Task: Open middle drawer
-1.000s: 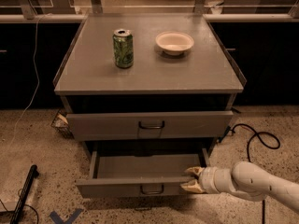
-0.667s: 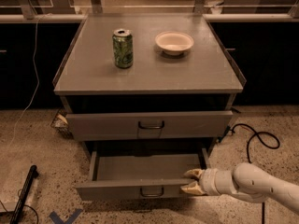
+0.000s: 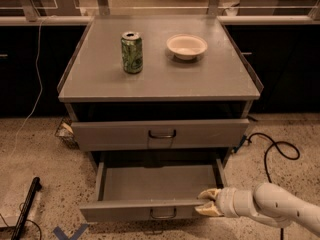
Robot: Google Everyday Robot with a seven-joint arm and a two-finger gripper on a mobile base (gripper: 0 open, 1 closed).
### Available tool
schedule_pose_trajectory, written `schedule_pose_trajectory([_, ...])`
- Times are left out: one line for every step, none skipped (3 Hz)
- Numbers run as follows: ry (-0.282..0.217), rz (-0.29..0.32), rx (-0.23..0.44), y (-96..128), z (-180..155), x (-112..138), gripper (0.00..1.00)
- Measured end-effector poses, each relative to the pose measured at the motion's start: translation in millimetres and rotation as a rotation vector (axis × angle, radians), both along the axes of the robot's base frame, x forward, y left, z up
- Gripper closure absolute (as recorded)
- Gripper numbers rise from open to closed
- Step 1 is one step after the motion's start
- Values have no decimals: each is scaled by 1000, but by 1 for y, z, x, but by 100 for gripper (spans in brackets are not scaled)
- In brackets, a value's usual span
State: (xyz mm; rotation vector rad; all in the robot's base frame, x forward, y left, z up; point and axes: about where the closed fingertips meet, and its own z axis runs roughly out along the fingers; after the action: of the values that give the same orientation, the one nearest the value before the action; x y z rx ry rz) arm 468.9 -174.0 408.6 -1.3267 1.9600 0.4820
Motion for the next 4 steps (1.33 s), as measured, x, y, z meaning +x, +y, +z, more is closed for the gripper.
schedule_pose_trajectory([0, 0, 0, 0, 6, -1, 100])
schedule_pose_trajectory([4, -9, 8, -4, 2, -24, 100])
schedule_pose_trajectory([4, -9, 8, -4, 3, -24, 85])
schedule_pose_trajectory([4, -9, 8, -4, 3, -24, 61])
